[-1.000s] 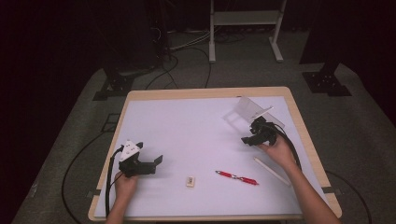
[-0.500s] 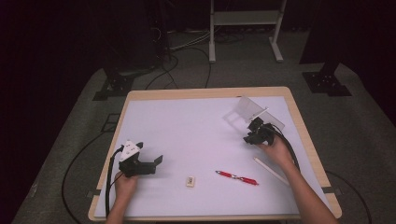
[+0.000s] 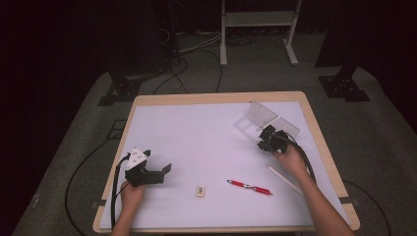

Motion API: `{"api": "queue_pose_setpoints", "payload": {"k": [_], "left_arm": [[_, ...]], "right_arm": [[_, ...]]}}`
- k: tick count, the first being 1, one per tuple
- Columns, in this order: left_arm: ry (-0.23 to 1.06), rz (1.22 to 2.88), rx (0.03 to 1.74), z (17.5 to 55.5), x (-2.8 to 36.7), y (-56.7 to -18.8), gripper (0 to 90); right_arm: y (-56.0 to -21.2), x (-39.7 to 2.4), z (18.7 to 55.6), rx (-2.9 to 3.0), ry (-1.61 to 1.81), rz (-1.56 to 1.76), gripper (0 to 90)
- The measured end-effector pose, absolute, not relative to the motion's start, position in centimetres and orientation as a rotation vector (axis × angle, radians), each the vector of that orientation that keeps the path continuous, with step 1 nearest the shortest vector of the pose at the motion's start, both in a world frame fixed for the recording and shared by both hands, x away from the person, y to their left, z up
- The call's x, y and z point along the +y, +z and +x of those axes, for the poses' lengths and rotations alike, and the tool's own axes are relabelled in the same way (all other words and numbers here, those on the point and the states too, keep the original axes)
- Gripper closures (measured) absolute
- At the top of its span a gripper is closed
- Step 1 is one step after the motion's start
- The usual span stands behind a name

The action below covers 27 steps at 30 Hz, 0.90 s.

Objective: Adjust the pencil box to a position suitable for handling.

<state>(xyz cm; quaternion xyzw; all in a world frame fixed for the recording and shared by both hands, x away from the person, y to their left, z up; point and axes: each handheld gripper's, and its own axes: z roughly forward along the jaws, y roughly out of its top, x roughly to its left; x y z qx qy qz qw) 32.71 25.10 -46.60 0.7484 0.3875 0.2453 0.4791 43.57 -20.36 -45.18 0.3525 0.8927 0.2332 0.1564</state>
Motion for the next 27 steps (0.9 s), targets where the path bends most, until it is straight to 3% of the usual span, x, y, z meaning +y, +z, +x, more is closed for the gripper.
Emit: {"api": "queue_pose_setpoints", "payload": {"k": [18, 27], "left_arm": [[0.599, 1.825, 0.947, 32.8, 25.1, -46.6, 0.0], [0.601, 1.826, 0.948, 32.7, 25.1, -46.6, 0.0]], "right_arm": [[-42.8, -21.5, 42.8, 2.439, 0.832, 0.991, 87.0], [-40.9, -20.5, 40.6, 2.488, 0.994, 0.874, 86.9]]}}
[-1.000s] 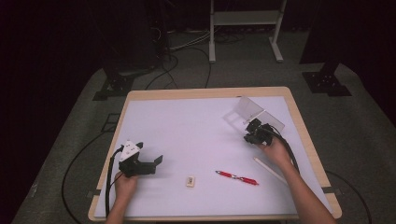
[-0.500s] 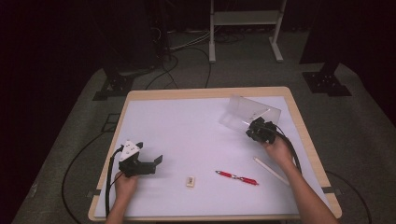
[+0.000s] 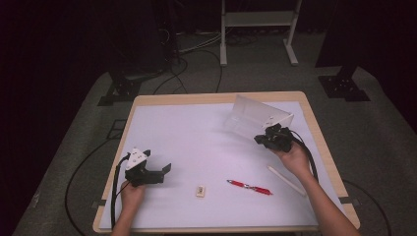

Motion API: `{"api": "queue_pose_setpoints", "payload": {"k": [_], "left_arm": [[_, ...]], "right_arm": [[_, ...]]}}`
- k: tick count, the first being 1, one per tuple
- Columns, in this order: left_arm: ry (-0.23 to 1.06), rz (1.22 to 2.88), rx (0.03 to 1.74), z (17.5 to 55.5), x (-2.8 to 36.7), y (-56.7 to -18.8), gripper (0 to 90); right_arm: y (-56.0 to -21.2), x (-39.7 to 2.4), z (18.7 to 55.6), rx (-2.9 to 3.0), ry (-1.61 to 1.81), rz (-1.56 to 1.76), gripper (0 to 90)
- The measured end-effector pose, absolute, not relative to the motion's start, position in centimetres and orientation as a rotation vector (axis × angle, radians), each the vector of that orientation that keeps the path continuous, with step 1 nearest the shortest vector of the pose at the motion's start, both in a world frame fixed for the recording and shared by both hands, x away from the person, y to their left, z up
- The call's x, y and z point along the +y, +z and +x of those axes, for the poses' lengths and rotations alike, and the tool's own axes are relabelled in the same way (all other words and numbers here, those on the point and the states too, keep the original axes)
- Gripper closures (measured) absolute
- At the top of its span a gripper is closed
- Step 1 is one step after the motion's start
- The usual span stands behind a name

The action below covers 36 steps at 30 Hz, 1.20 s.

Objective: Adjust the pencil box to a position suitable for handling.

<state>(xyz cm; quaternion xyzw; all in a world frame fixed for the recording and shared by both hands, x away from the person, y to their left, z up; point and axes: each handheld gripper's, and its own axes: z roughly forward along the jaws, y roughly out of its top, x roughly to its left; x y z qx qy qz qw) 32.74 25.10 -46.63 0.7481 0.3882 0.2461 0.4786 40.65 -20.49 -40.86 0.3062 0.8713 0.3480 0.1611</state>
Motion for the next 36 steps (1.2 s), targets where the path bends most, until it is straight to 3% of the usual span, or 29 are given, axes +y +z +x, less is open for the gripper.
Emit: {"api": "queue_pose_setpoints", "payload": {"k": [13, 36], "left_arm": [[0.599, 1.824, 0.949, 32.8, 25.1, -46.6, 0.0], [0.597, 1.827, 0.946, 32.7, 25.2, -46.6, 0.0]], "right_arm": [[-40.9, -16.5, 38.1, 2.612, 1.046, 0.677, 86.8], [-43.9, -12.1, 37.1, 2.786, 1.039, 0.484, 86.8]]}}
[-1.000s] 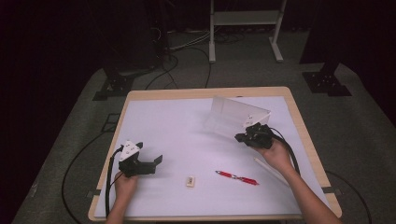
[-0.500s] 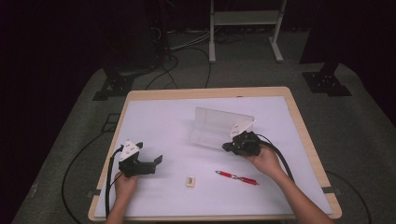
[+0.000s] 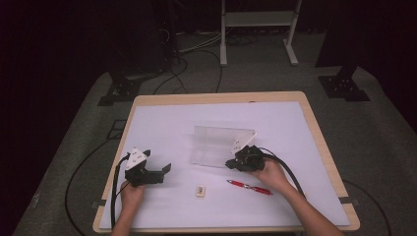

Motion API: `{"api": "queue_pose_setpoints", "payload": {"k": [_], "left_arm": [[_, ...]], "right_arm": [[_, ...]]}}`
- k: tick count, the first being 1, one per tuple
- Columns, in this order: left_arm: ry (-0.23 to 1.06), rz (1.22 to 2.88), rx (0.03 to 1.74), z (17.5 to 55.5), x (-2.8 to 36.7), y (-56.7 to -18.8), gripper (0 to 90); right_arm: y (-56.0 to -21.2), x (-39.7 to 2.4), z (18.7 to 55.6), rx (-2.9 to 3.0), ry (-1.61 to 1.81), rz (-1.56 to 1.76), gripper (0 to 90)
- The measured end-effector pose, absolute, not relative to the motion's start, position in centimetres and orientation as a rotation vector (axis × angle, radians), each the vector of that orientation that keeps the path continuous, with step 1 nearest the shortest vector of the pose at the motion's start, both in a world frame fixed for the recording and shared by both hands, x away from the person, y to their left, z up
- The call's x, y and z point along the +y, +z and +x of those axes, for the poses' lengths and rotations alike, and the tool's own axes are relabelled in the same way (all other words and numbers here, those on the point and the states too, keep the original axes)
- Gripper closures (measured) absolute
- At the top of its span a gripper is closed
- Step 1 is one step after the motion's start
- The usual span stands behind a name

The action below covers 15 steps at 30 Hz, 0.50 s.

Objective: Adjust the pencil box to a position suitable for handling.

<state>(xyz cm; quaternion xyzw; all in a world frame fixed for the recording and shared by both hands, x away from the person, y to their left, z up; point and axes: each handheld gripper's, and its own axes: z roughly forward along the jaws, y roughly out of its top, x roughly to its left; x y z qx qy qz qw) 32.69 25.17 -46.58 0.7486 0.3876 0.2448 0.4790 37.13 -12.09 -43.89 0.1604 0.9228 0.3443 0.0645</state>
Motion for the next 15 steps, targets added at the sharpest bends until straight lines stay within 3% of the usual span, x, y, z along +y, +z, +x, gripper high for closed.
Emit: {"api": "queue_pose_setpoints", "payload": {"k": [15], "left_arm": [[0.598, 1.827, 0.945, 32.7, 25.2, -46.6, 0.0]], "right_arm": [[-45.4, -12.0, 37.2, 2.858, 1.037, 0.513, 86.5]]}}
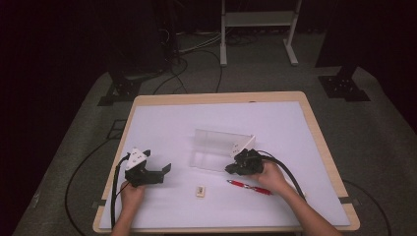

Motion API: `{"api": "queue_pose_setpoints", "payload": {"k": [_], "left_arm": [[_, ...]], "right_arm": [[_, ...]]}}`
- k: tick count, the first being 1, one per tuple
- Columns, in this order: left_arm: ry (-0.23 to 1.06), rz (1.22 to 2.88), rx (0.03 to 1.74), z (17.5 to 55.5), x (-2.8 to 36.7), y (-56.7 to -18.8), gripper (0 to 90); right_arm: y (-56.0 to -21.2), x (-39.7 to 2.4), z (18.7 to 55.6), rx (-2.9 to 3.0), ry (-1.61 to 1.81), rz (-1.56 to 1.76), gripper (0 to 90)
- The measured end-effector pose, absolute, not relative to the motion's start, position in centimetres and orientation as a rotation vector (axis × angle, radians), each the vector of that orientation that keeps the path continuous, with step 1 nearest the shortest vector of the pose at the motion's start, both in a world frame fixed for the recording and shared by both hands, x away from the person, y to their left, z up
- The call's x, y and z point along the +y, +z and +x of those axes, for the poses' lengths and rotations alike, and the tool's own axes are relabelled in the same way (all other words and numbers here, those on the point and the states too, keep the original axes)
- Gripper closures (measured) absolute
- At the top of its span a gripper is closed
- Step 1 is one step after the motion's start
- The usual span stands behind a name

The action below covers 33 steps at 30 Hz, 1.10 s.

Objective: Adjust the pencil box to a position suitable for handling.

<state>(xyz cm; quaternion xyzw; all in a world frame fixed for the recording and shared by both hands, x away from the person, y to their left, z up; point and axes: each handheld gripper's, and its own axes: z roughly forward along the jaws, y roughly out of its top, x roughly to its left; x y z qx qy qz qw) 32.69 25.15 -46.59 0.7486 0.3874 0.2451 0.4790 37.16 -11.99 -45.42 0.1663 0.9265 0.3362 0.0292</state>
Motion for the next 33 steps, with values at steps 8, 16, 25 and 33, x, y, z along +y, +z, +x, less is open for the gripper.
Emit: {"api": "queue_pose_setpoints", "payload": {"k": [8, 16, 25, 33], "left_arm": [[0.598, 1.828, 0.945, 32.7, 25.1, -46.6, 0.0], [0.598, 1.827, 0.946, 32.7, 25.2, -46.6, 0.0], [0.599, 1.827, 0.946, 32.7, 25.2, -46.6, 0.0], [0.599, 1.825, 0.948, 32.7, 25.1, -46.6, 0.0]], "right_arm": [[-45.7, -12.1, 37.1, 2.864, 1.029, 0.513, 84.9], [-45.8, -12.3, 36.9, 2.864, 1.029, 0.545, 79.3], [-44.4, -13.5, 36.4, 2.804, 1.103, 0.599, 64.1], [-43.5, -15.1, 35.3, 2.772, 1.132, 0.630, 57.6]]}}
